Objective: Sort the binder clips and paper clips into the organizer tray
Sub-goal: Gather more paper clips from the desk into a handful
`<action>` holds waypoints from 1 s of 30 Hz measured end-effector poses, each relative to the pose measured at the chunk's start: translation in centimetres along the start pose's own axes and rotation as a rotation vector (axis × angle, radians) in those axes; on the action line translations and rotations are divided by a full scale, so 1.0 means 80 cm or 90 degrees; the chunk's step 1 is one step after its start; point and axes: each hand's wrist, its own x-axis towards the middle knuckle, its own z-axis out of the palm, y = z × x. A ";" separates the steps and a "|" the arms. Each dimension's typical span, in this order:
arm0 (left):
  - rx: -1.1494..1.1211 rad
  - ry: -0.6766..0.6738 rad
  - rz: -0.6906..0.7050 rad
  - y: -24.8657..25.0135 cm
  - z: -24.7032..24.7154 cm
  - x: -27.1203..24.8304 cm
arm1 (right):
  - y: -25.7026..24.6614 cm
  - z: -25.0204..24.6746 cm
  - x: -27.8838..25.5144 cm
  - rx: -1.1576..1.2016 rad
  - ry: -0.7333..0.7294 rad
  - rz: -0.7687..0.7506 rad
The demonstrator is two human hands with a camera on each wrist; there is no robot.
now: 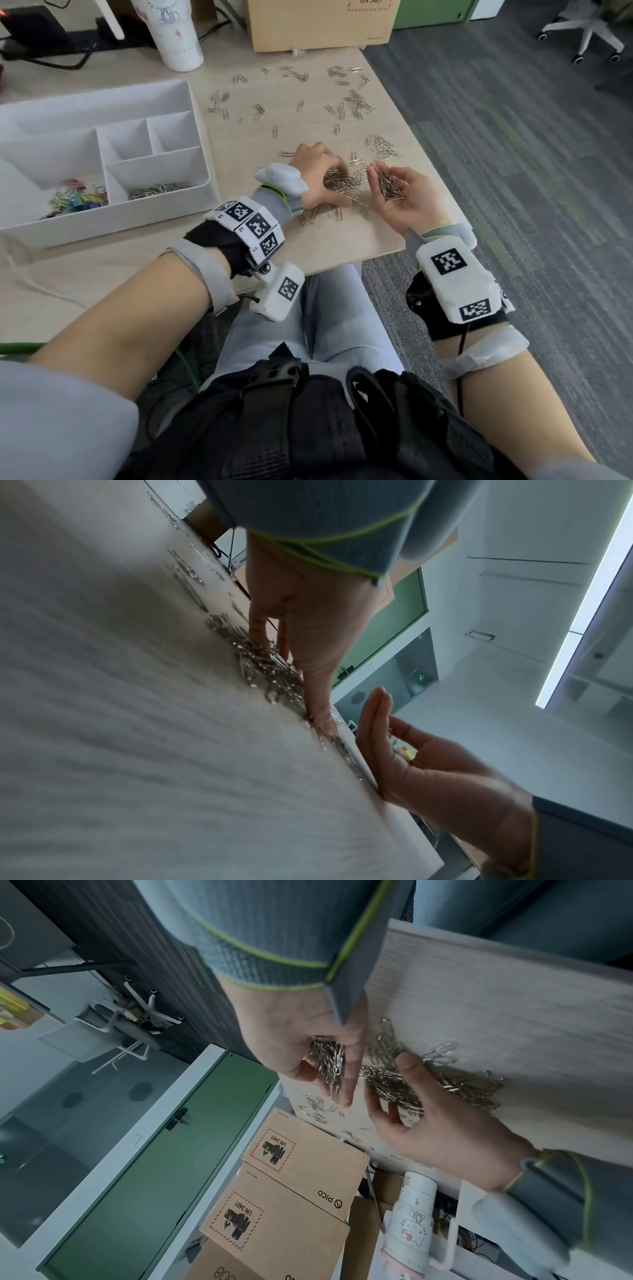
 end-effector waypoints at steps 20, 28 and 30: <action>-0.249 0.158 -0.060 -0.022 -0.031 0.028 | 0.002 0.018 0.018 -0.041 -0.007 0.009; -0.295 0.088 0.039 0.016 -0.050 0.037 | 0.020 0.037 0.034 -0.075 -0.040 0.073; -0.278 0.082 0.060 0.022 -0.048 0.041 | 0.023 0.044 0.033 -0.079 -0.056 0.074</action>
